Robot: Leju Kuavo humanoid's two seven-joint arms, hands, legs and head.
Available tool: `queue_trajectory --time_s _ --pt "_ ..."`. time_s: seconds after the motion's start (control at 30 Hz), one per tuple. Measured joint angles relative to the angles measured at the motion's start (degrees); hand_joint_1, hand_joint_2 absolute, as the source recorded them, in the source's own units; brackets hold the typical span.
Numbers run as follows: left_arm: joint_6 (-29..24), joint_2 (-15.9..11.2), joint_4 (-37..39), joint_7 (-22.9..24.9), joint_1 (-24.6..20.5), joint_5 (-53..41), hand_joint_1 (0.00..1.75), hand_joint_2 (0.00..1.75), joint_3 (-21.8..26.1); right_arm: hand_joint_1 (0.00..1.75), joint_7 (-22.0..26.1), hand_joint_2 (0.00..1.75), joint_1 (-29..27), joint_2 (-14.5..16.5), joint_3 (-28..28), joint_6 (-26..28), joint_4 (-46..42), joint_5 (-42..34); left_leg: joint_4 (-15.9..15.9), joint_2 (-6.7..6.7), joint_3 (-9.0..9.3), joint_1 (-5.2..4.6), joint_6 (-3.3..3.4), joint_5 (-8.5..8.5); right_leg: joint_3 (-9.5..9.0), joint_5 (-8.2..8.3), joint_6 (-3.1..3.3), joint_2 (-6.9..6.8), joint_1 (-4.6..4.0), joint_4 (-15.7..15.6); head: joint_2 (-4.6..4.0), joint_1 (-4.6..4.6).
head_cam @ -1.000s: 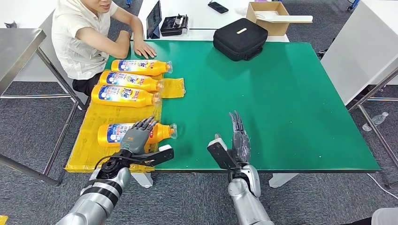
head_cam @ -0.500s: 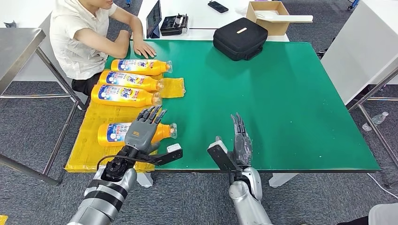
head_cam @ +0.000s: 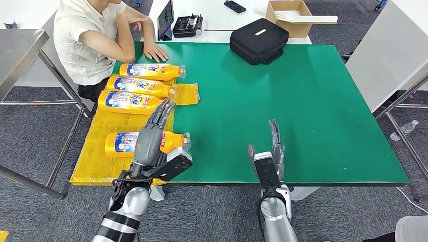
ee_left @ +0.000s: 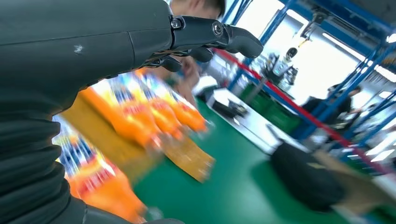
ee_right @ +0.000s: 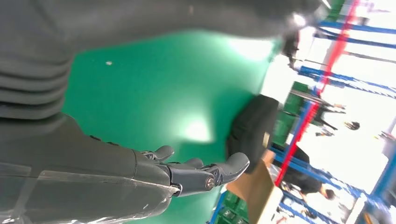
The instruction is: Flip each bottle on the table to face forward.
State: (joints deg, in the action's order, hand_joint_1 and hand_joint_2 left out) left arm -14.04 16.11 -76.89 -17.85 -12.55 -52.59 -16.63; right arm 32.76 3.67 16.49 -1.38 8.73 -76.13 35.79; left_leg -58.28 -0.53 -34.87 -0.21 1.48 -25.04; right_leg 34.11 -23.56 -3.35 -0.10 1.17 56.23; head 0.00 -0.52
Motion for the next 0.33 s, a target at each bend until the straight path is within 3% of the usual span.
queue_trajectory --time_s 0.33 --pt "3.3 1.1 -7.5 -1.0 3.7 11.8 0.0 1.75 1.3 0.0 -0.1 1.75 -4.8 2.5 -0.9 -1.8 -14.1 -1.8 0.0 0.04 0.02 0.03 0.0 0.01 0.01 0.01 0.01 0.02 -0.02 0.0 0.0 0.03"
